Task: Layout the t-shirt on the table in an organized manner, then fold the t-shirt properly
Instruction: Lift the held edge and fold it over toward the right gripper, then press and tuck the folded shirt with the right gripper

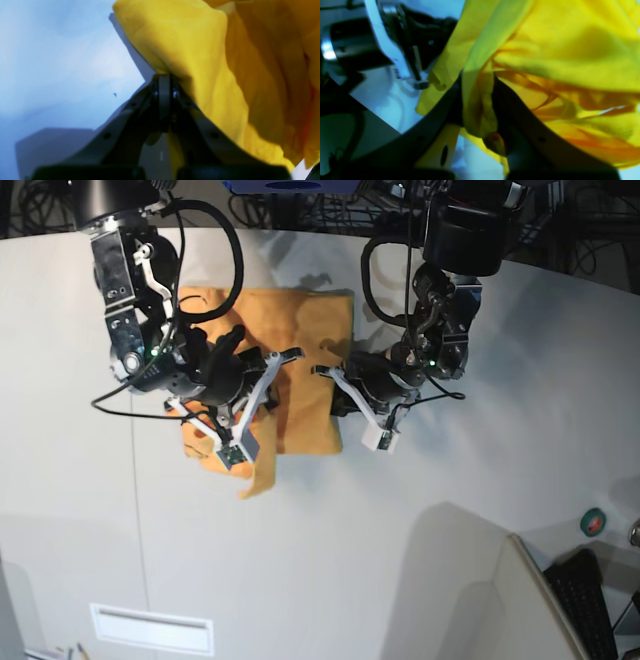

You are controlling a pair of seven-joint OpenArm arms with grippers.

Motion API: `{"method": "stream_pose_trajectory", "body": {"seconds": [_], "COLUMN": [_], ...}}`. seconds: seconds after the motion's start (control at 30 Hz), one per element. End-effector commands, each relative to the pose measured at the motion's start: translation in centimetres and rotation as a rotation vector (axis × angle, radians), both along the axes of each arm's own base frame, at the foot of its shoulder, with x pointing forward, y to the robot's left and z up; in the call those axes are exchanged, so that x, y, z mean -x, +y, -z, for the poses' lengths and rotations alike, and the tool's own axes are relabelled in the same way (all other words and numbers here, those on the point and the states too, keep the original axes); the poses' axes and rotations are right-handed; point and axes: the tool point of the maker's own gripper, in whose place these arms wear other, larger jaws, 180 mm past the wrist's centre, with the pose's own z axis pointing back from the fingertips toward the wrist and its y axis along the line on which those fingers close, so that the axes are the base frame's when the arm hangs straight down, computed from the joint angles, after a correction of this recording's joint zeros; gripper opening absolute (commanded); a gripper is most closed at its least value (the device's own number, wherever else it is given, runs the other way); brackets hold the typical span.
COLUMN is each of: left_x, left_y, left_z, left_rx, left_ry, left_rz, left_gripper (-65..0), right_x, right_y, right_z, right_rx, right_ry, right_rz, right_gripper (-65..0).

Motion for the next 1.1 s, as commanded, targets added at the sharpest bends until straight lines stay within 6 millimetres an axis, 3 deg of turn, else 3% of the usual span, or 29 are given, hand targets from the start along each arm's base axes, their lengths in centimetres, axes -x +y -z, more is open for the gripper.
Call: {"method": "stream_pose_trajectory", "body": {"seconds": [0.0, 0.33, 0.37, 0.4, 0.5, 0.57, 0.6, 0.7, 0.8, 0.87, 0.97, 1.0, 1.07], "left_x": [0.6, 1.2, 1.2, 1.2, 1.5, 1.3, 1.4, 1.8, 2.5, 3.1, 3.7, 3.9, 4.7], "left_y": [0.3, 1.0, 1.9, 2.5, 4.9, 7.5, 9.3, 14.0, 18.3, 21.1, 23.9, 24.7, 25.6], "left_z": [0.6, 1.0, 1.1, 1.0, 0.2, -0.9, -1.4, -2.0, -2.0, -2.3, -2.9, -3.0, -2.9], "left_rx": [-0.039, -0.046, -0.058, -0.07, -0.098, -0.11, -0.123, -0.164, -0.207, -0.232, -0.255, -0.26, -0.267], "left_ry": [0.034, 0.044, 0.045, 0.041, 0.012, -0.022, -0.036, -0.028, 0.009, 0.009, 0.004, 0.004, 0.014], "left_rz": [0.02, 0.008, 0.003, 0.004, -0.026, -0.092, -0.134, -0.231, -0.309, -0.364, -0.427, -0.445, -0.466], "left_gripper": [-65.0, -65.0, -65.0, -65.0, -65.0, -65.0, -65.0, -65.0, -65.0, -65.0, -65.0, -65.0, -65.0], "right_x": [-1.2, -1.2, -1.1, -1.0, -0.7, -0.7, -0.7, 0.2, 0.6, 0.1, -1.4, -2.1, -4.2], "right_y": [0.3, 1.9, 2.2, 2.2, 2.4, 2.5, 2.6, 4.4, 5.2, 4.6, 0.0, -2.0, -6.9], "right_z": [-0.8, 1.0, 1.2, 1.2, 1.3, 1.2, 1.1, 0.3, -2.7, -6.0, -8.7, -8.7, -8.2], "right_rx": [-0.019, -0.063, -0.068, -0.067, -0.072, -0.075, -0.075, -0.069, -0.068, -0.073, -0.016, 0.01, 0.074], "right_ry": [-0.033, 0.013, 0.02, 0.023, 0.028, 0.025, 0.024, 0.011, -0.074, -0.169, -0.27, -0.28, -0.283], "right_rz": [0.011, 0.034, 0.032, 0.03, 0.031, 0.029, 0.026, -0.055, -0.121, -0.127, -0.058, -0.014, 0.096], "right_gripper": [-65.0, -65.0, -60.9, -49.2, -23.1, -15.3, -14.4, -14.3, -14.3, -14.3, -18.5, -23.3, -40.7]}}
